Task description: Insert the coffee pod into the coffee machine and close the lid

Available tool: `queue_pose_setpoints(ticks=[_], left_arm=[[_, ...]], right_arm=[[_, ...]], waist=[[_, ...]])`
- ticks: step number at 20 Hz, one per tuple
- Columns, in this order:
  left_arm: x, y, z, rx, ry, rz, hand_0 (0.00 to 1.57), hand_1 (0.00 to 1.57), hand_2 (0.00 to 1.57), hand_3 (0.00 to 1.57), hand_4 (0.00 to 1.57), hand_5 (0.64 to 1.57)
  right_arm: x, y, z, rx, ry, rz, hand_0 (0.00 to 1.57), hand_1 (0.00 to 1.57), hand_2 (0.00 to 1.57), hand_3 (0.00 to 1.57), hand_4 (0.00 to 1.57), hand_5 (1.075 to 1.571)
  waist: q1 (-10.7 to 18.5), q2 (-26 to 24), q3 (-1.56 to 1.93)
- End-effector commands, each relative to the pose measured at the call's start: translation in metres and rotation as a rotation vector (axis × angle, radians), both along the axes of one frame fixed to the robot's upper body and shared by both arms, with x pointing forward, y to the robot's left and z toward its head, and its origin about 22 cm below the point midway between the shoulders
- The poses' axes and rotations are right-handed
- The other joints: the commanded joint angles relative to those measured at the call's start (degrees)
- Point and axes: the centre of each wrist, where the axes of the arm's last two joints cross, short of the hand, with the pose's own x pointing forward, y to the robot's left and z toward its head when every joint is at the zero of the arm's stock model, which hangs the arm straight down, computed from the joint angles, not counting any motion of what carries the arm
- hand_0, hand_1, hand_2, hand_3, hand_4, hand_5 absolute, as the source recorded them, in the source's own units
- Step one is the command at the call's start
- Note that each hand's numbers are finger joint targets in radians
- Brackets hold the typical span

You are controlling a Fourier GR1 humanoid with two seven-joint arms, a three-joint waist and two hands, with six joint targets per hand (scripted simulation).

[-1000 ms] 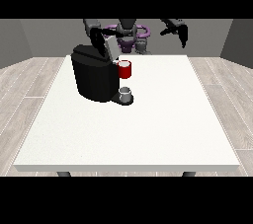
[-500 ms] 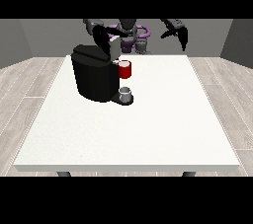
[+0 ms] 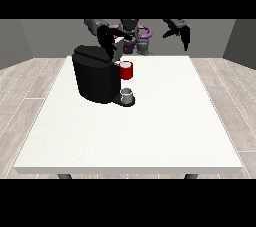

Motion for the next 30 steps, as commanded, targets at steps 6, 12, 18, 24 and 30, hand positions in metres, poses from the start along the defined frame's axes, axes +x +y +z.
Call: queue_pose_setpoints(ticks=[6,12,18,24,30], left_arm=[[0.008,-0.013,0.008,-0.008,-0.059,-0.070,0.00,0.00,0.00,0.00,0.41,1.571],[0.023,-0.032,0.026,-0.005,-0.107,-0.106,0.00,0.00,0.00,0.00,0.43,1.571],[0.024,-0.040,0.029,0.002,-0.119,-0.172,0.00,0.00,0.00,0.00,0.37,1.571],[0.033,-0.057,0.045,-0.010,-0.173,-0.245,0.00,0.00,0.00,0.00,0.36,1.571],[0.041,-0.056,0.074,0.016,-0.256,-0.291,0.00,0.00,0.00,0.00,0.28,1.571]], right_arm=[[0.002,0.044,0.059,-0.083,-0.196,0.107,0.00,0.00,0.00,0.00,0.26,1.571],[-0.006,0.054,0.092,-0.076,-0.245,0.081,0.00,0.00,0.00,0.00,0.10,1.571],[-0.014,0.031,0.126,-0.121,-0.255,-0.004,0.00,0.00,0.00,0.00,0.00,1.571],[-0.028,0.021,0.159,-0.121,-0.269,-0.063,0.00,0.00,0.00,0.00,0.00,1.571],[-0.022,0.033,0.184,-0.084,-0.423,-0.013,0.00,0.00,0.00,0.00,0.00,1.571]], waist=[[7.5,3.1,-0.66],[9.9,5.7,-0.64],[15.2,8.2,-0.63],[19.8,11.4,-0.61],[20.9,17.1,-0.67]])
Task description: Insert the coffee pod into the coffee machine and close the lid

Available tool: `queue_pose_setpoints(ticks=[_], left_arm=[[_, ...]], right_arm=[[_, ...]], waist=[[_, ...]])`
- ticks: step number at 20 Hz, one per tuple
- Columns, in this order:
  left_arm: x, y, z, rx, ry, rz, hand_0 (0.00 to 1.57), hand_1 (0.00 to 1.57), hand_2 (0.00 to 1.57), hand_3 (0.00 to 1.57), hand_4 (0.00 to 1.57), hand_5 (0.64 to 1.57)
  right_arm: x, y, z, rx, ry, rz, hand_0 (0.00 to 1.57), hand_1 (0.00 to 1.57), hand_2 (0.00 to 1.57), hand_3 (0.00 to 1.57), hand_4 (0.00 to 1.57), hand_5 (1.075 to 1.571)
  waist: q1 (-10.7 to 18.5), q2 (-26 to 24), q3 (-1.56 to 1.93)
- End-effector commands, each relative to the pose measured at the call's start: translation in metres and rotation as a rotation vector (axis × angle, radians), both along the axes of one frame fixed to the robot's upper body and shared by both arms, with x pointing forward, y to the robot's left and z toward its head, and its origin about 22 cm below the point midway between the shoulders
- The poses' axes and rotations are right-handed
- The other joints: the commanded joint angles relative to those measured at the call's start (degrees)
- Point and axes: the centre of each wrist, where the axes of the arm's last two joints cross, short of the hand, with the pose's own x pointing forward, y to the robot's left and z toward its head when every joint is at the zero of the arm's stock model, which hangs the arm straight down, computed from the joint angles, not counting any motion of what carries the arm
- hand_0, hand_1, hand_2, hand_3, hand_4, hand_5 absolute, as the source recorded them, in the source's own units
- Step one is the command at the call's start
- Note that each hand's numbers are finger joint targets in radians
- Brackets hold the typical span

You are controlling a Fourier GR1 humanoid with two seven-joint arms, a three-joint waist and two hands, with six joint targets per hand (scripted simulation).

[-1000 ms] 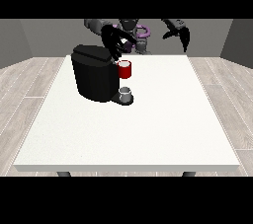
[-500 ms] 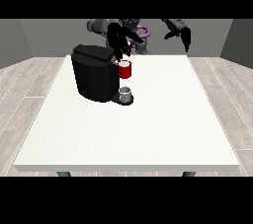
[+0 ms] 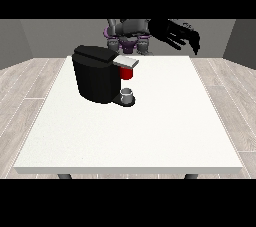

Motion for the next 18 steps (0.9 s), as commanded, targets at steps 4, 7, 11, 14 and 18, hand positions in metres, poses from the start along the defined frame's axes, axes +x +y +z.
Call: queue_pose_setpoints(ticks=[4,7,11,14,18], left_arm=[[0.007,0.009,0.021,-0.003,-0.050,0.023,0.00,0.00,0.00,0.00,0.27,1.571],[-0.002,-0.012,0.016,-0.008,-0.009,0.013,0.00,0.00,0.00,0.00,0.35,1.571],[-0.001,0.010,0.008,0.000,-0.009,-0.011,0.00,0.00,0.00,0.00,0.33,1.571],[-0.008,0.016,-0.007,-0.022,0.011,0.060,0.00,0.00,0.00,0.00,0.25,1.571],[-0.026,0.032,-0.040,-0.029,0.101,0.119,0.00,0.00,0.00,0.00,0.27,1.571]], right_arm=[[0.012,0.030,0.007,-0.016,-0.073,0.125,0.00,0.00,0.00,0.00,0.05,1.571],[0.023,0.035,-0.008,0.003,-0.057,0.141,0.00,0.00,0.00,0.00,0.10,1.571],[0.022,0.057,-0.006,0.005,-0.100,0.184,0.00,0.00,0.00,0.00,0.00,1.571],[0.019,0.069,-0.029,0.027,-0.126,0.283,0.00,0.00,0.00,0.00,0.00,1.571],[0.013,0.079,-0.090,0.047,-0.078,0.394,0.00,0.00,0.00,0.00,0.18,1.571]], waist=[[-1.0,2.2,-0.49],[-0.8,1.1,-0.47],[-1.6,0.9,-0.51],[-5.4,-1.8,-0.49],[-9.7,-6.4,-0.45]])
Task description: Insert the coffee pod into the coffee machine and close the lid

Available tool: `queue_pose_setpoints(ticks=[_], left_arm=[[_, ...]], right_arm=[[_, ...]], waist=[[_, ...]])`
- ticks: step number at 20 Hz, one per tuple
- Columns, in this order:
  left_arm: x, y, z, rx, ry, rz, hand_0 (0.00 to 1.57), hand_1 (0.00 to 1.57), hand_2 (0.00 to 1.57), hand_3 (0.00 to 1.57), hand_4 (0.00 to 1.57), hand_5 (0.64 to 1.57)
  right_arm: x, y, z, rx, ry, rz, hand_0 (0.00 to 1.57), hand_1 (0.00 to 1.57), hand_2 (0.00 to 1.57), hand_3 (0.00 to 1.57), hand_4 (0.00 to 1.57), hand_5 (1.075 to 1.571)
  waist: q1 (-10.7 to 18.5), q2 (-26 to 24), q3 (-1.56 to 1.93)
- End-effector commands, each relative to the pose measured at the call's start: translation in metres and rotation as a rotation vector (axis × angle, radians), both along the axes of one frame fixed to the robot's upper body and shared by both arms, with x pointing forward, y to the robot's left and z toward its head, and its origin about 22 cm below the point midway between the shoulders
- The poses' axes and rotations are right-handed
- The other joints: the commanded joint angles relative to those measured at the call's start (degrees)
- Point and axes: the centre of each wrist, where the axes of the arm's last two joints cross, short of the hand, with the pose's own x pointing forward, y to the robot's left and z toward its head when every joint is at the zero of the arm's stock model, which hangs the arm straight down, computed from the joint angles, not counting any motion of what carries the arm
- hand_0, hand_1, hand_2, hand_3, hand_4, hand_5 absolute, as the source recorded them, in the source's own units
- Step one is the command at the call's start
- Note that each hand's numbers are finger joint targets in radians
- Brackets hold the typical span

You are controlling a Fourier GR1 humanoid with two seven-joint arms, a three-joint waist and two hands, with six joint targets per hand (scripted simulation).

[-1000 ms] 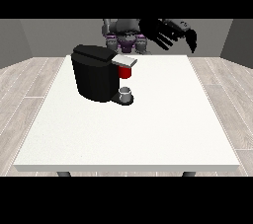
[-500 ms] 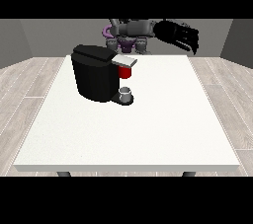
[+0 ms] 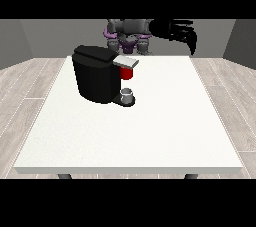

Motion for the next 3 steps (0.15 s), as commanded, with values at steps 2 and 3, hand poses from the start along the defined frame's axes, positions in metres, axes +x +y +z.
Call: queue_pose_setpoints(ticks=[2,3], left_arm=[[-0.015,0.022,-0.022,-0.021,0.080,0.064,0.00,0.00,0.00,0.00,0.27,1.571],[-0.023,0.046,-0.050,-0.040,0.121,0.119,0.00,0.00,0.00,0.00,0.27,1.571]], right_arm=[[-0.006,0.014,-0.064,0.033,0.034,0.112,0.00,0.00,0.00,0.00,0.26,1.571],[-0.016,0.033,-0.061,0.023,0.074,0.169,0.00,0.00,0.00,0.00,0.26,1.571]], waist=[[-4.4,-4.8,0.04],[-7.0,-7.3,0.00]])
